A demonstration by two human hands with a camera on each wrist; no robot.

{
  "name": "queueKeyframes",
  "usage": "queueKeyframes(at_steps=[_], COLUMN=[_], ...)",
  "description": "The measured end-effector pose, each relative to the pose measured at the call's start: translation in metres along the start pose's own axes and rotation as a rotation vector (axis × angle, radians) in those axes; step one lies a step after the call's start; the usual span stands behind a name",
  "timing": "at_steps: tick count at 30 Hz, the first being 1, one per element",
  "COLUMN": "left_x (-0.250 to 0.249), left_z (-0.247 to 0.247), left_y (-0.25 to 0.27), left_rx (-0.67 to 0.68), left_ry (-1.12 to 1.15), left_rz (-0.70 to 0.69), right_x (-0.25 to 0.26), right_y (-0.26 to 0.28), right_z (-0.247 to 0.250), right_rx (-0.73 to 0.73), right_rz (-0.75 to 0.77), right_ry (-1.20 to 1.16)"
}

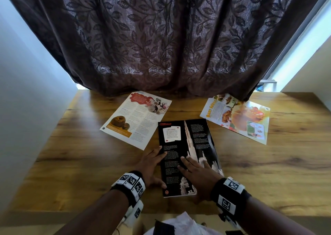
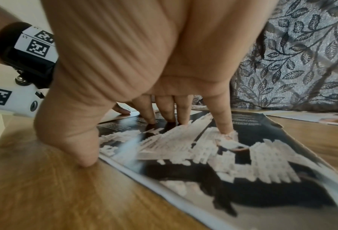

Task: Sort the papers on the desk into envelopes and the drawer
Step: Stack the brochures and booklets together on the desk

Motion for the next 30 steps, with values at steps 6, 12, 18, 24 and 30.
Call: queueKeyframes(at_steps=[6,12,18,24,30], left_x=[-0.001,-0.009,-0.017,-0.009,-0.008], left_z=[0.000,0.004,0.002,-0.012,-0.002], left_y=[0.002,0.005,-0.006,-0.020,-0.010], left_rx=[-0.021,0.006,0.026,0.140,0.108], left_ry=[0.007,-0.040,-0.151,-0.261,-0.156], left_rz=[0.010,0.013,-0.030,0.061,-0.006], right_x=[0.007,0.004,0.006,-0.059,-0.121], right_y=[-0.003,-0.005,-0.062,-0.054,0.003], right_z=[-0.001,0.008,0.034,0.020,-0.016], right_rx=[-0.012,-0.130,-0.246,-0.248,-0.263], right_rz=[-0.006,0.020,0.024,-0.125,-0.327], right_ry=[0.021,-0.086,-0.329,-0.270,-0.335])
Point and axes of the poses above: each hand's wrist, its own y-axis away from the middle knuckle, its own z-axis out of the back of the hand, x = y × z, the point moved 3 cm from there along -y, towards the middle knuckle, and after that the axes turned 13 degrees about z, right-handed, at the moved point
